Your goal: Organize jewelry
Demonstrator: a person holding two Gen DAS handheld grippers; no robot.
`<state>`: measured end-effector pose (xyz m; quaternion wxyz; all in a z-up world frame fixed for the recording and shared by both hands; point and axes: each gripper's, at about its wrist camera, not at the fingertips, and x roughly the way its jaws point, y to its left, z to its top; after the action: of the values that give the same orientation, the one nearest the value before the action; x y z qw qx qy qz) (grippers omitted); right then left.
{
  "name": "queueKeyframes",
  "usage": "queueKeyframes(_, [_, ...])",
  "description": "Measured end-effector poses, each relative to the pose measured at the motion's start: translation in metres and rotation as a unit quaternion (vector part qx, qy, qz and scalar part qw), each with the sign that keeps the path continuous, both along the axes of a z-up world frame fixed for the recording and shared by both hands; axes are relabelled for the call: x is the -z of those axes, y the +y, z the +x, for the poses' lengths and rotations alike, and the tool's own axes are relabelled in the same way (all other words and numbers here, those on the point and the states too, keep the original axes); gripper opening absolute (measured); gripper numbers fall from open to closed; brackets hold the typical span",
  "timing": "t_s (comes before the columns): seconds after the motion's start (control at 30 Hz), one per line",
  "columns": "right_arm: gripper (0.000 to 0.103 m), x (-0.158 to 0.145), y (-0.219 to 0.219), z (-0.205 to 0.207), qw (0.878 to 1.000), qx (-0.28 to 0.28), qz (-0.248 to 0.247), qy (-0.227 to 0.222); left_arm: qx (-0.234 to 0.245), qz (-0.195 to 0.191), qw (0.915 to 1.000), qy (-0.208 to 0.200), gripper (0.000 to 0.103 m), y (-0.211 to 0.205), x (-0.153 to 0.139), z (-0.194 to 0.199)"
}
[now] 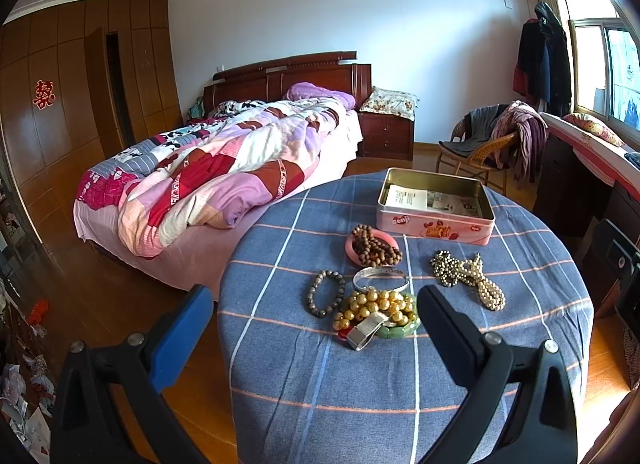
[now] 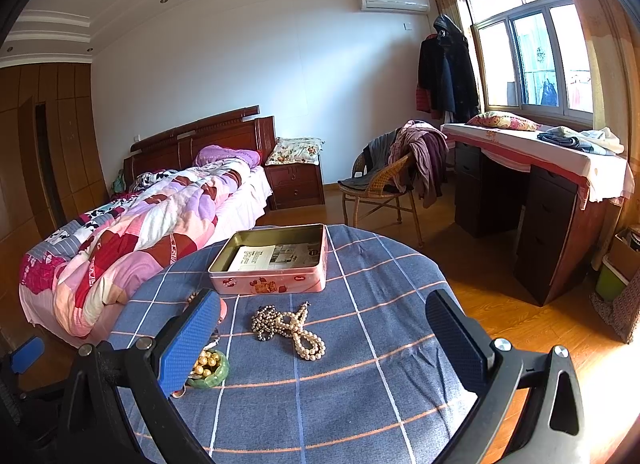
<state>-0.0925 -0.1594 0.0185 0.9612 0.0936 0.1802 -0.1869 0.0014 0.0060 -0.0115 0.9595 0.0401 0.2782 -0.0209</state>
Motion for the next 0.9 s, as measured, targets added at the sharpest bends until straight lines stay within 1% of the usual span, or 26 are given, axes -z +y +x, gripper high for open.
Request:
queueKeyframes(0.23, [0.102,0.008,-0.002,0.005,1.000,0.001,-0.005,0.010,0.013,-0.003,0.9999,0.005,0.103,0.002,0.008,0.003])
queueKeyframes(0.37, [0.102,0.021,-0.005,0.013,1.000,-0.005,-0.002,0.026,0.018,-0.010,0.9994,0.028,0.103,0.013,0.024,0.012])
queueKeyframes(0.5, [0.102,0.038,-0.006,0.027,0.999,-0.019,-0.005,0.048,0.021,-0.022,0.9977,0.060,0.103,0.023,0.043,0.025])
queueKeyframes(0.6, [0.101,0.049,-0.007,0.038,0.997,-0.027,-0.005,0.066,0.022,-0.022,0.9966,0.076,0.103,0.026,0.053,0.036])
queueKeyframes(0.63, [0.099,0.052,-0.006,0.042,0.997,-0.032,-0.002,0.069,0.022,-0.025,0.9961,0.082,0.103,0.027,0.055,0.040])
queueKeyframes(0.73, [0.080,0.062,-0.007,0.054,0.995,-0.048,0.006,0.084,0.031,-0.047,0.9931,0.103,0.103,0.028,0.059,0.051])
queueKeyframes(0.8, [0.078,0.070,-0.007,0.062,0.993,-0.061,0.017,0.099,0.049,-0.061,0.9906,0.112,0.101,0.024,0.061,0.059])
queueKeyframes(0.9, [0.077,0.077,-0.010,0.067,0.991,-0.069,0.024,0.109,0.078,-0.057,0.9874,0.125,0.093,0.014,0.063,0.072])
